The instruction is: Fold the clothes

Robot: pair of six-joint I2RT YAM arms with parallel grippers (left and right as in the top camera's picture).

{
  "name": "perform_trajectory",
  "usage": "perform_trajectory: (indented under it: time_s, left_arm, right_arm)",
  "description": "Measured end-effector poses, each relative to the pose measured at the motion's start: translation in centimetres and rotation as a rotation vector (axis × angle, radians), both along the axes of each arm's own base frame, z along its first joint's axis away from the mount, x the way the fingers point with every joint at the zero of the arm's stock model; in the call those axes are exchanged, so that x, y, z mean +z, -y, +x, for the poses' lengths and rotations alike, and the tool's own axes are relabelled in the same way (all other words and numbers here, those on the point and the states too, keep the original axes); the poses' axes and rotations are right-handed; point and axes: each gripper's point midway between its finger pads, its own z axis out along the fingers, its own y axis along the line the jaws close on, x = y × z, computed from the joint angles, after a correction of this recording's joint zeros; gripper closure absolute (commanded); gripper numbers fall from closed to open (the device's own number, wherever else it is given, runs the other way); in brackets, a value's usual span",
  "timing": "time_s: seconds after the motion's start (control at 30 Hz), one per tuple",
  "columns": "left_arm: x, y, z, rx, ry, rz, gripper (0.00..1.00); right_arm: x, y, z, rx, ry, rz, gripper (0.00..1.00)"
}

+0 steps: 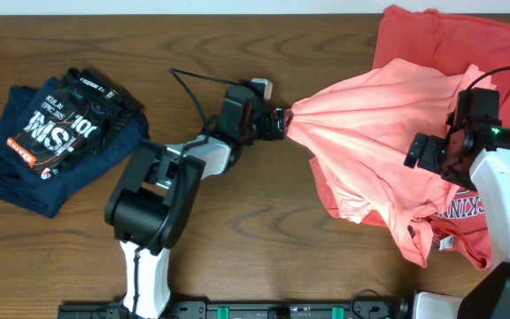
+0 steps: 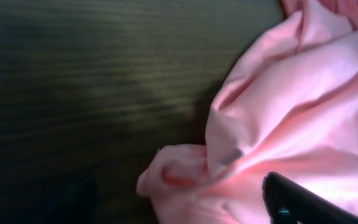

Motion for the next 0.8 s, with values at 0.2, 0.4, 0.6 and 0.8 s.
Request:
perform_trajectory:
  time_s: [0.2,0.4,0.6,0.8]
  left_arm:
    - [-1.3,1.7,-0.9,-0.030,-0.004,0.016,0.94]
    - [-0.5,1.1,-0.9,-0.018,-0.013,0.017,0.94]
    - [11.3,-5.3,3.2,0.121,0.178,-0.065,0.94]
    - [19.0,-13.9,6.1,0.300,0.325,-0.078,0.62]
  right_arm:
    - [0.0,0.0,0.1,0.000,0.005,-0.001,0.01]
    - [0.1,0.1,0.3,0.000,0.014,-0.003,0.01]
    - [0.1,0.1,0.5,0.000,0.019,-0.004,0.01]
    - [0.1,0.1,0.5,0.000,0.022,-0.004,0.01]
